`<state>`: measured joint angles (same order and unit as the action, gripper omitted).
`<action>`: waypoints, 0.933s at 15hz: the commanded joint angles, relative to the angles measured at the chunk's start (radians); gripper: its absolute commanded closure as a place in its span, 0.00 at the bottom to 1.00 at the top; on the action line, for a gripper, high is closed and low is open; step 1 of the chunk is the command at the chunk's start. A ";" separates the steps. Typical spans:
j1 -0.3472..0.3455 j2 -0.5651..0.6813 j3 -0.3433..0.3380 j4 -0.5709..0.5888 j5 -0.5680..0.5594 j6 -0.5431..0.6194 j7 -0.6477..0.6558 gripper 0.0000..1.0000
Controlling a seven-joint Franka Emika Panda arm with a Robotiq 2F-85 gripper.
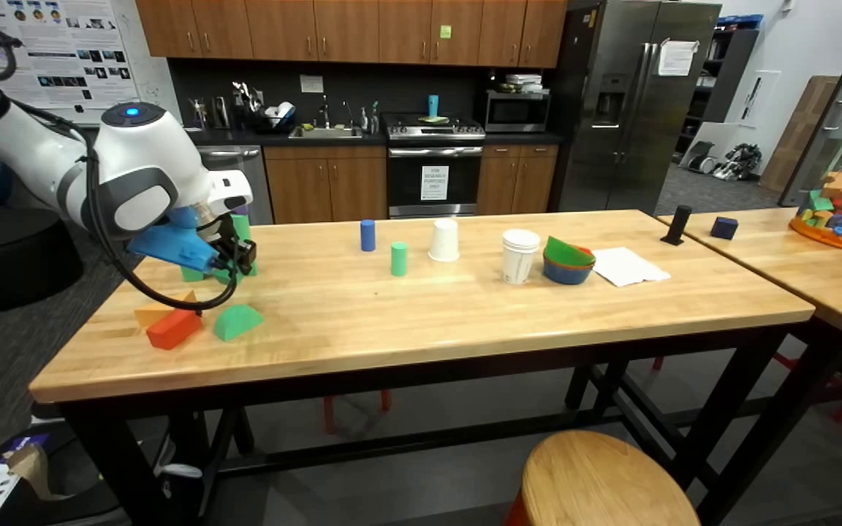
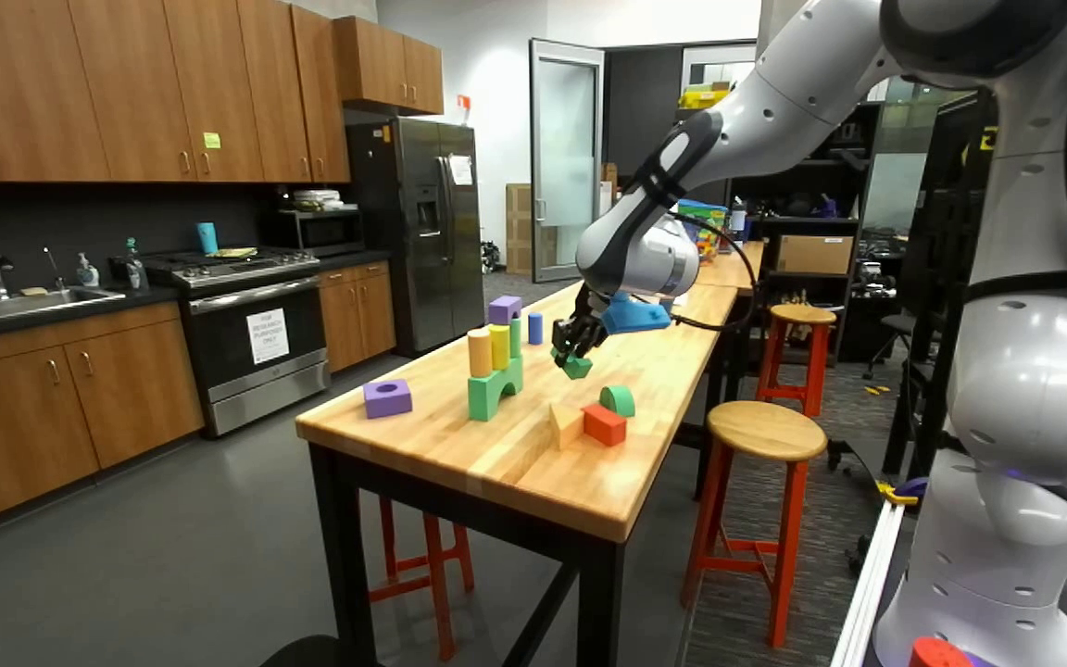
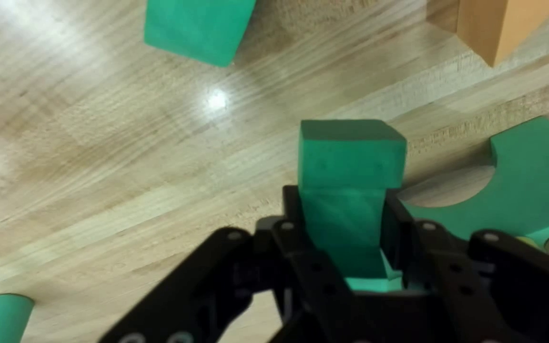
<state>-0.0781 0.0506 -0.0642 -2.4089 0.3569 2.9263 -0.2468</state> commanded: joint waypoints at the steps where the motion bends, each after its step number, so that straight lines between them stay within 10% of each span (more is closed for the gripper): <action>1: 0.001 0.009 0.006 0.009 0.022 -0.011 -0.015 0.85; 10: -0.020 0.060 0.156 0.099 0.617 0.224 -0.294 0.85; 14: -0.014 0.057 0.140 0.076 0.592 0.278 -0.359 0.85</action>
<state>-0.0796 0.1040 0.0763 -2.3215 0.9562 3.1703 -0.5473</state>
